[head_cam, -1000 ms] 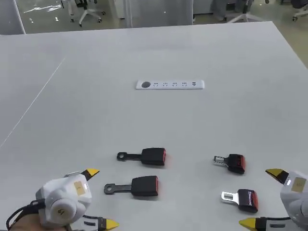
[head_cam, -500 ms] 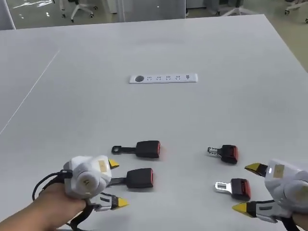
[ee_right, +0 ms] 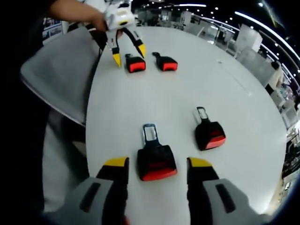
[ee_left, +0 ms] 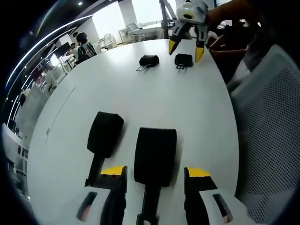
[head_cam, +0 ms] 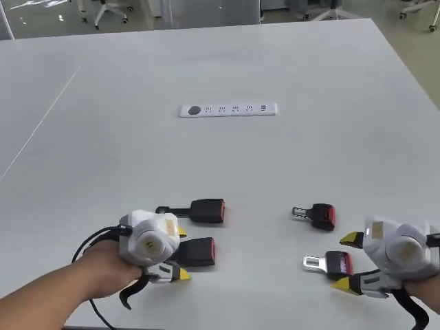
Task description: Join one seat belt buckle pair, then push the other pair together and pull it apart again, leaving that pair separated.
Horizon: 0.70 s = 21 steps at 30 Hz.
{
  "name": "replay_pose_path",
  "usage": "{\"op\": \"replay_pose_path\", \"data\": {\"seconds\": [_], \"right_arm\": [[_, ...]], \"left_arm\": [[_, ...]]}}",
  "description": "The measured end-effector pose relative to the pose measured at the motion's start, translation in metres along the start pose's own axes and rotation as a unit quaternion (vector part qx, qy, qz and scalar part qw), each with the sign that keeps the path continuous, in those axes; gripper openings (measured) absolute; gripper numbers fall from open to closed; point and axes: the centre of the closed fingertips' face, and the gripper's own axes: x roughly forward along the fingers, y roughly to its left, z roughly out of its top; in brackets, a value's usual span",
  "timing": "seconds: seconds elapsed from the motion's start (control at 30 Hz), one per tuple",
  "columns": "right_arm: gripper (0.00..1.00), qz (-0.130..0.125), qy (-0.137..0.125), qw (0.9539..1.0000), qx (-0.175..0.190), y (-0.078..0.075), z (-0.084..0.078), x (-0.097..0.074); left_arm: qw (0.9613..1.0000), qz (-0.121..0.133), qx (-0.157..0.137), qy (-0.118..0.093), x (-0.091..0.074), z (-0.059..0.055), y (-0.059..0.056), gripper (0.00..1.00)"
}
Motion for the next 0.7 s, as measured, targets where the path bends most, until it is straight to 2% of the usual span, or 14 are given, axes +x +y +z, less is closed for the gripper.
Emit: {"op": "replay_pose_path", "data": {"seconds": [0.03,0.13,0.2,0.23,0.37,0.53,0.7], "right_arm": [[0.48,0.011,0.002,0.9999,0.003,0.001,-0.001,0.0],[0.46,0.029,0.008,0.9995,0.005,0.003,-0.003,0.003],[0.43,0.035,0.013,0.9993,-0.007,0.005,-0.003,0.004],[0.43,0.035,0.014,0.9992,-0.01,0.005,-0.003,0.005],[0.38,0.047,0.028,0.9982,-0.024,0.008,-0.007,0.008],[0.35,0.06,0.033,0.9972,-0.032,0.01,-0.009,0.009],[0.34,0.067,0.036,0.9967,-0.028,0.009,-0.01,0.011]], "left_arm": [[1.0,-0.007,-0.004,-0.006,0.0,0.004,0.001,0.49],[0.9996,-0.025,-0.013,-0.006,0.002,0.007,0.001,0.47],[0.999,-0.046,-0.001,0.002,0.003,0.007,-0.006,0.39],[0.9993,-0.039,0.0,0.003,0.004,0.007,-0.004,0.38],[0.9979,-0.052,0.033,0.016,0.005,0.007,-0.006,0.35],[0.9975,-0.06,0.034,0.014,0.005,0.007,-0.007,0.35],[0.9963,-0.067,0.052,0.012,0.005,0.007,-0.007,0.34]]}}
